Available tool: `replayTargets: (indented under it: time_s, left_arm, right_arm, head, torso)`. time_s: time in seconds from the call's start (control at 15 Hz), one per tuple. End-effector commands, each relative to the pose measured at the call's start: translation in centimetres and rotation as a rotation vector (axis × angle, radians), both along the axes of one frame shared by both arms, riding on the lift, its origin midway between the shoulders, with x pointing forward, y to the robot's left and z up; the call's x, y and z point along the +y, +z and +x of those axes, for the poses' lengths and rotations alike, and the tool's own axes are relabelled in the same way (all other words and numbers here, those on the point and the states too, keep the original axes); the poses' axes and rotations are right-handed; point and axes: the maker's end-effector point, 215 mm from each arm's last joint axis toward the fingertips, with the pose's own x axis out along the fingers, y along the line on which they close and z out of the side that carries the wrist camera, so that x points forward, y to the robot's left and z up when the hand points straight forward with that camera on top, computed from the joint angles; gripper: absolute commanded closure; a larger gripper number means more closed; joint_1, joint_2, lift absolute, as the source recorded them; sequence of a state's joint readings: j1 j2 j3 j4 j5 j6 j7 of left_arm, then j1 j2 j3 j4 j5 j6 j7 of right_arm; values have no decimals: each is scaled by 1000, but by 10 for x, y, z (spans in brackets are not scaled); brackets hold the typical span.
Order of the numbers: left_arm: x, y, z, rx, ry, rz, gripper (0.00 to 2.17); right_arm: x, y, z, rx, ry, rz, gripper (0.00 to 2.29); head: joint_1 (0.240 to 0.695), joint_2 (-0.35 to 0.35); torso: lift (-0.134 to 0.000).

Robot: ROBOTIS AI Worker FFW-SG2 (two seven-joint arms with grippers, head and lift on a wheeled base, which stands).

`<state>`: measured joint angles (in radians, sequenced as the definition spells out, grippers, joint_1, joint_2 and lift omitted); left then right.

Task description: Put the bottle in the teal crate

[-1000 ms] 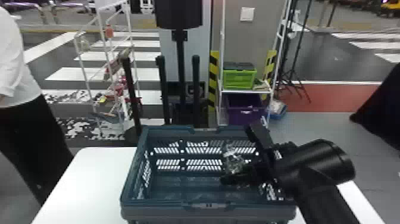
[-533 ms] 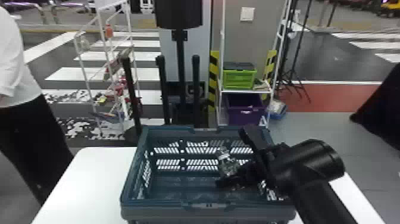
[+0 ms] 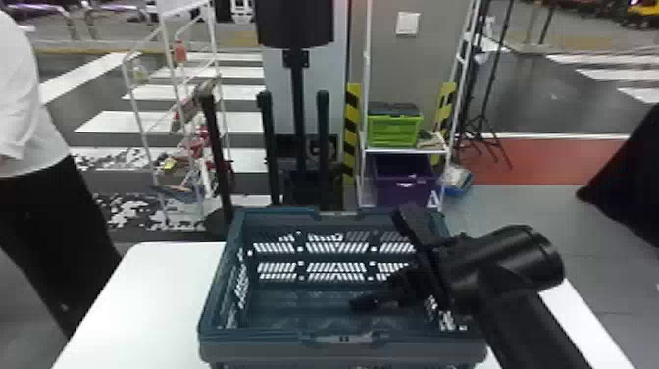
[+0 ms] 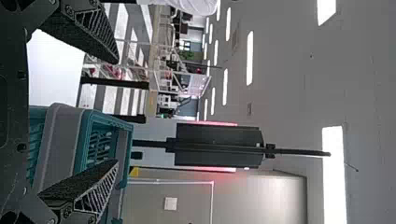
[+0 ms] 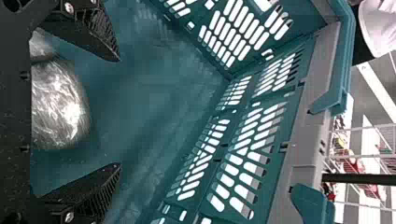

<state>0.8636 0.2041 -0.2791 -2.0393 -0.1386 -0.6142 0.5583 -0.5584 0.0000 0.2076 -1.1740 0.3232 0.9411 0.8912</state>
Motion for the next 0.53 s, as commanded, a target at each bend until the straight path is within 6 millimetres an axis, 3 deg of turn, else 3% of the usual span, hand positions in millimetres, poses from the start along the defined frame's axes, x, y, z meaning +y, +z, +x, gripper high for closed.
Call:
replayTargets:
  time_s: [0.0,0.27,0.47]
  left_arm:
    - [0,1,0,-2,2,-2,134]
    - [0,0,0,0,2,-3,134]
    - [1,-1,0,3,4,-2,134]
  right_arm:
    - [5,17,5,-43,-2,17,60]
    - [15,51,8,-103,-3,83,60]
    - [20,80,0,-168,-3,114,60]
  head:
    - [499,0]
    - [499,0]
    - [499,0]
  torso:
    - [0]
    - [0]
    - [0]
